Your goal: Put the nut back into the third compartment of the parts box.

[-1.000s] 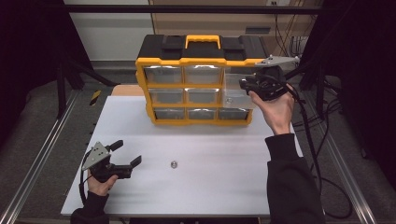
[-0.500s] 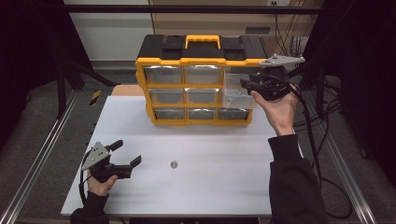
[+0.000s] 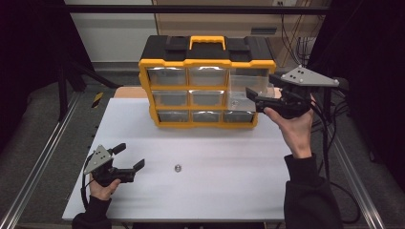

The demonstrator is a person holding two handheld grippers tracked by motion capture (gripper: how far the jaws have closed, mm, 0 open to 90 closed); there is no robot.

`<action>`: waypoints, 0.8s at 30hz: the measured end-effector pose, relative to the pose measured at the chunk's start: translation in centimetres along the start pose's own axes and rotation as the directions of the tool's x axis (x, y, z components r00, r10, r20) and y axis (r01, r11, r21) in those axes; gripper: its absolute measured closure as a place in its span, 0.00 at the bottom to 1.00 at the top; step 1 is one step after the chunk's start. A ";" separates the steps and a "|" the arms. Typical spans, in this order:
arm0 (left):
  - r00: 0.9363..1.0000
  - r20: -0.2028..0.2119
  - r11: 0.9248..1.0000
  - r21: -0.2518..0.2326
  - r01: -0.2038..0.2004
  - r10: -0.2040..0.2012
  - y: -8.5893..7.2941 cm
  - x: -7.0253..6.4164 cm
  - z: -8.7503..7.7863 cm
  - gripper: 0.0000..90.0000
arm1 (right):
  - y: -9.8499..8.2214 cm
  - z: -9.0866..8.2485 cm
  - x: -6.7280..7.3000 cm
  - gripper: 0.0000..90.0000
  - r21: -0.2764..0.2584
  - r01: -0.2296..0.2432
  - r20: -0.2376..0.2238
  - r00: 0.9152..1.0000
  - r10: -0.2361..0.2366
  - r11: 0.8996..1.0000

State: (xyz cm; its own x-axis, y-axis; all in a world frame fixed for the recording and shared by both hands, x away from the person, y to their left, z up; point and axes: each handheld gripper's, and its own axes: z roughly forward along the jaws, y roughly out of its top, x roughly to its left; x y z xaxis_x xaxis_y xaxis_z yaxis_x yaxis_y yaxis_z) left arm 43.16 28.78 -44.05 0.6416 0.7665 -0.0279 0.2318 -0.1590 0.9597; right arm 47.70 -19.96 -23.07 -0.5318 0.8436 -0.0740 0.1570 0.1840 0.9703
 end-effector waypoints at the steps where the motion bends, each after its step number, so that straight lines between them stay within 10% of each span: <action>1: 1.000 0.000 1.000 0.000 0.000 0.000 0.0 0.0 0.0 0.04 | -0.2 -0.2 0.3 0.13 -0.007 -0.002 0.002 1.000 0.002 1.000; 24: 1.000 0.001 1.000 0.000 -0.003 0.003 0.0 -0.1 0.0 0.04 | -8.2 0.9 6.7 0.05 0.034 -0.039 -0.153 0.987 0.044 0.999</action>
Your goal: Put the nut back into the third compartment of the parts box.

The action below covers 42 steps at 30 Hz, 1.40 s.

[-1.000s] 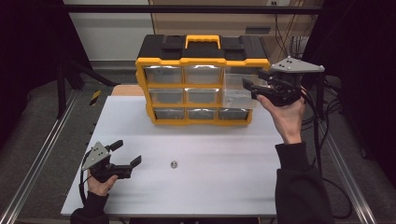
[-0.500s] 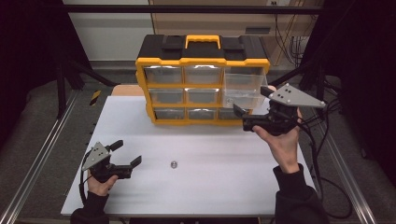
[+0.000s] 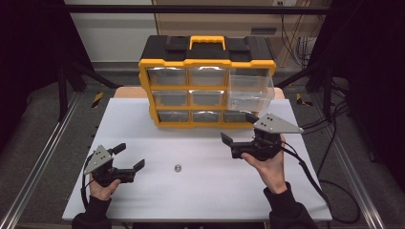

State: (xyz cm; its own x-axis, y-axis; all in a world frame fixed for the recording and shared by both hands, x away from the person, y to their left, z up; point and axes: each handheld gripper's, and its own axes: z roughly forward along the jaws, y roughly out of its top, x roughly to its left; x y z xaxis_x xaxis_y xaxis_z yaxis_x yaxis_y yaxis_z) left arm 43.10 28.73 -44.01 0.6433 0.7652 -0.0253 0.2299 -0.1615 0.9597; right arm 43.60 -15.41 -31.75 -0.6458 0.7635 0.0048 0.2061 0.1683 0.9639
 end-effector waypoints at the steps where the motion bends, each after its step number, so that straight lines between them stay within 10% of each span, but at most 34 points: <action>1: 1.000 -0.001 1.000 0.001 -0.001 0.001 0.0 0.0 0.0 0.04 | -0.3 0.2 0.1 0.05 0.004 0.000 0.001 1.000 0.000 1.000; 15: 1.000 0.000 1.000 0.000 0.000 0.000 0.0 -0.1 0.0 0.04 | -4.3 4.9 2.6 0.06 0.123 0.012 -0.071 0.997 -0.004 0.992; 42: 1.000 -0.001 1.000 -0.004 0.001 -0.001 0.0 -0.1 0.0 0.04 | -8.4 12.8 6.8 0.08 0.309 0.081 -0.160 0.987 -0.032 0.948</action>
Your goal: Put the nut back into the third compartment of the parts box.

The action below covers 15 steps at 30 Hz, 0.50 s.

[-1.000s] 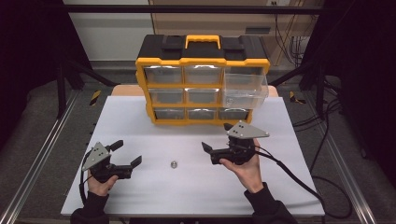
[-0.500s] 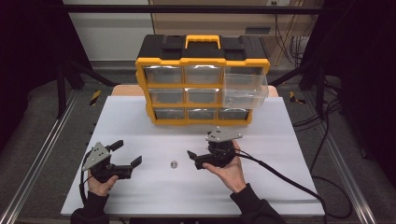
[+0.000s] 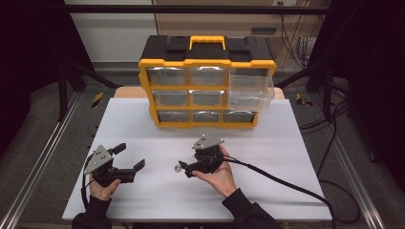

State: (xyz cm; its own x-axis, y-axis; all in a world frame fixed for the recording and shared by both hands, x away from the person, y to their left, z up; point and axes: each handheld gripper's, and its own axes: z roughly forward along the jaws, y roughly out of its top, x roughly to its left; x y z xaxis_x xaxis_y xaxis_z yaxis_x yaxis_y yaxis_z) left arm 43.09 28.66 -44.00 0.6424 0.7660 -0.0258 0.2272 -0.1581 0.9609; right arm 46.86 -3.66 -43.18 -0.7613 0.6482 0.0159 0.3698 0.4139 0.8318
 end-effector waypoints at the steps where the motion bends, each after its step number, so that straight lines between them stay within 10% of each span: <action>1: 1.000 0.001 1.000 0.000 0.000 0.000 0.0 0.0 0.0 0.04 | 0.0 0.2 0.1 0.09 0.007 -0.001 -0.002 1.000 0.002 1.000; 15: 1.000 -0.001 1.000 0.001 0.001 -0.001 0.0 0.0 0.0 0.04 | -1.1 3.7 1.0 0.19 0.086 0.023 -0.039 0.999 -0.020 0.996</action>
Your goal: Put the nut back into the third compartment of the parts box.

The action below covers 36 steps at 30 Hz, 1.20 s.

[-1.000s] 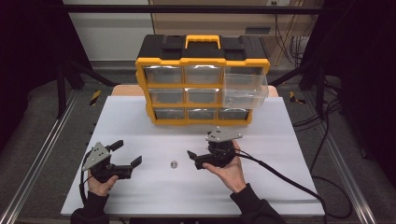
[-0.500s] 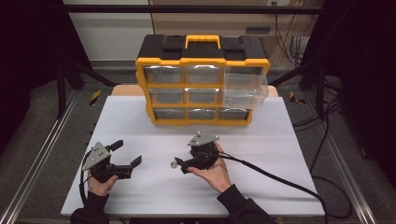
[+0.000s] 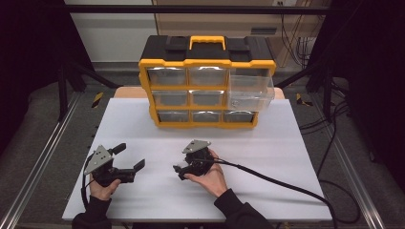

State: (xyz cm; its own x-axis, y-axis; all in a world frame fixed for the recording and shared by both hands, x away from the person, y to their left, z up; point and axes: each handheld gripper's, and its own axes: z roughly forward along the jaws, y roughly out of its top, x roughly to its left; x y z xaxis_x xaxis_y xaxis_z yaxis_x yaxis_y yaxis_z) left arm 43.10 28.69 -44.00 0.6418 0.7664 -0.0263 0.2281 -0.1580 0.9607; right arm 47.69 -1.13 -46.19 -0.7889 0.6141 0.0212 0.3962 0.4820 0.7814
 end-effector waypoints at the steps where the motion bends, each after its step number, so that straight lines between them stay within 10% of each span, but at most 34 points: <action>1: 1.000 0.000 1.000 0.000 0.000 0.000 0.0 0.0 0.0 0.04 | -0.1 0.3 0.1 0.21 0.006 0.001 -0.013 1.000 0.000 1.000; 24: 1.000 -0.002 1.000 0.000 -0.001 0.001 0.0 0.0 0.0 0.04 | -1.1 2.5 0.2 0.75 0.077 -0.005 -0.108 0.994 0.013 0.997; 36: 1.000 -0.003 1.000 -0.001 -0.001 0.001 0.0 0.0 0.0 0.04 | -0.9 2.6 -0.2 0.78 0.102 -0.031 -0.137 0.990 0.045 0.994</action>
State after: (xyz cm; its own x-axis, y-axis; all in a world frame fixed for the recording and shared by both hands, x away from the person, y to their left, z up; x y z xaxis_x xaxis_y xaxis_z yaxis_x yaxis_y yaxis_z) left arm 43.09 28.69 -43.99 0.6402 0.7679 -0.0242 0.2263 -0.1584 0.9611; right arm 48.67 -0.05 -48.53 -0.8273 0.5436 0.1414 0.4662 0.5240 0.7128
